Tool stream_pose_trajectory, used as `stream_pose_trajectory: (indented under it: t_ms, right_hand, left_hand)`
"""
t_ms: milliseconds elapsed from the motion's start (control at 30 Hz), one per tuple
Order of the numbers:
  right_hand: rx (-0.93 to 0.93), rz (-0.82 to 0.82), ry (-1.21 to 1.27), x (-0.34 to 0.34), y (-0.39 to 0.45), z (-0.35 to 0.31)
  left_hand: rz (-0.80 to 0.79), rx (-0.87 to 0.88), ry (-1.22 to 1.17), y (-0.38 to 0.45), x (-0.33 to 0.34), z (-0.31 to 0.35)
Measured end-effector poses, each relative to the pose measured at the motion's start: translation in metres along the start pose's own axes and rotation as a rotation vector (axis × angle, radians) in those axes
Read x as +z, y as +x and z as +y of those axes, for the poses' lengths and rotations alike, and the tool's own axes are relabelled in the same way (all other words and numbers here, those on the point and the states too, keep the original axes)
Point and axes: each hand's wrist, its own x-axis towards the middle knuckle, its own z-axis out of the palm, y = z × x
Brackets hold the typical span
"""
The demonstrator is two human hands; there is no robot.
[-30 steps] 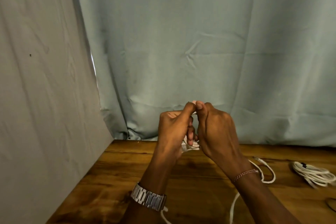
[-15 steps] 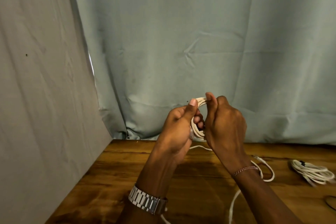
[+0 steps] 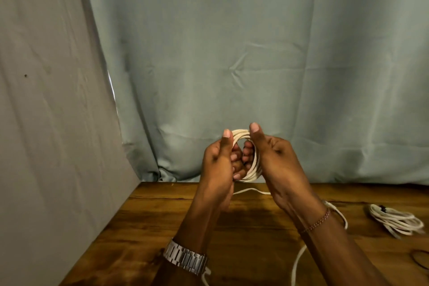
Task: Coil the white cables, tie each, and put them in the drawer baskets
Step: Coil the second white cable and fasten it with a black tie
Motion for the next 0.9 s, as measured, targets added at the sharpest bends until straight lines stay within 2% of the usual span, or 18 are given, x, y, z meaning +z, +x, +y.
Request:
stream_pose_trajectory:
  t_ms: [100, 300, 433, 533, 633, 733, 900]
  right_hand:
    - [0.029, 0.034, 0.067, 0.008, -0.002, 0.003]
    - [-0.214, 0.289, -0.184, 0.011, -0.002, 0.02]
    - [-0.267, 0.353, -0.237, 0.01, -0.001, 0.023]
    - [-0.261, 0.281, -0.189, 0.011, -0.002, 0.02]
    - [-0.182, 0.112, -0.204, 0.01, -0.004, 0.007]
    - [-0.096, -0.021, -0.36, 0.001, -0.002, -0.005]
    - [-0.207, -0.192, -0.637, -0.027, 0.003, -0.022]
  left_hand:
    - [-0.001, 0.016, 0.118, -0.002, -0.003, -0.002]
    - [-0.132, -0.017, 0.251, -0.016, 0.008, 0.003]
    - [-0.162, 0.005, 0.289, -0.018, 0.011, 0.0]
    - [-0.16, 0.017, 0.233, -0.017, 0.008, 0.003]
    - [-0.101, 0.064, 0.189, -0.012, 0.003, 0.006]
    - [-0.016, 0.043, 0.174, -0.006, -0.006, 0.008]
    - [-0.003, -0.026, 0.077, 0.0, -0.016, 0.012]
